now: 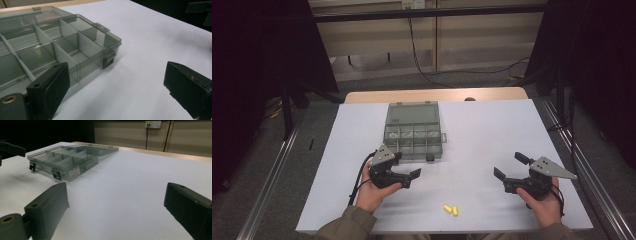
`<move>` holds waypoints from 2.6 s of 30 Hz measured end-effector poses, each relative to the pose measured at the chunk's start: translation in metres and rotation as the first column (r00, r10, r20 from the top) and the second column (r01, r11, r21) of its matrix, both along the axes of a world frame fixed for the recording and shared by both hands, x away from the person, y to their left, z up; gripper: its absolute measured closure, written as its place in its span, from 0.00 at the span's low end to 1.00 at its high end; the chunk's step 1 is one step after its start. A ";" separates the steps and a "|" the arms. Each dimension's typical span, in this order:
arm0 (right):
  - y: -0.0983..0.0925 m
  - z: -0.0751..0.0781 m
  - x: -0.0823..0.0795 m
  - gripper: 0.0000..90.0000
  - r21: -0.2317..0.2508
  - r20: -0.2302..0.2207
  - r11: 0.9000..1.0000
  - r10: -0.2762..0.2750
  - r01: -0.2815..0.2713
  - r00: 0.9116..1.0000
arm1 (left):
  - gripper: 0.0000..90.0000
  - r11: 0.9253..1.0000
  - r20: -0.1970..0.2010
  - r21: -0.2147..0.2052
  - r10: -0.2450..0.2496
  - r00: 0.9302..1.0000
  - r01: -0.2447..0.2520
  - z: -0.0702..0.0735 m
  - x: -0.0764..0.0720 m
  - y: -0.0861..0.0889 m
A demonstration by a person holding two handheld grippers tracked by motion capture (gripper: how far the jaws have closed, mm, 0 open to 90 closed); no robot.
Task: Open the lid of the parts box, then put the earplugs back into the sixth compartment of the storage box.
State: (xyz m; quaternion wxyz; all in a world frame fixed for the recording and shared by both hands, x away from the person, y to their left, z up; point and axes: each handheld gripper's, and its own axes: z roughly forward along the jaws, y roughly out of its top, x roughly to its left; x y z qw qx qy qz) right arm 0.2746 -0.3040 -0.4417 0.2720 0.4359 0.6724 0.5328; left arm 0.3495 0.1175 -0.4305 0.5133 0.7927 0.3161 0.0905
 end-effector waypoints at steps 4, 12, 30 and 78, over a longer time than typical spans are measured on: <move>-0.001 -0.001 -0.003 0.05 0.002 0.004 1.000 -0.004 0.004 1.000 | 0.08 1.000 -0.004 0.006 -0.025 1.000 0.025 -0.002 -0.003 -0.003; -0.004 -0.002 -0.004 0.06 0.003 0.003 1.000 -0.006 0.006 1.000 | 0.08 0.997 -0.014 0.022 -0.072 0.997 0.073 -0.006 -0.011 -0.012; -0.005 -0.004 -0.005 0.06 0.011 0.003 1.000 -0.006 0.006 1.000 | 0.08 0.988 -0.032 0.057 -0.142 0.989 0.144 -0.013 -0.022 -0.026; -0.002 -0.005 -0.006 0.07 0.005 0.001 1.000 0.013 -0.013 1.000 | 0.47 0.922 -0.091 0.122 -0.358 0.929 0.368 -0.019 -0.045 -0.058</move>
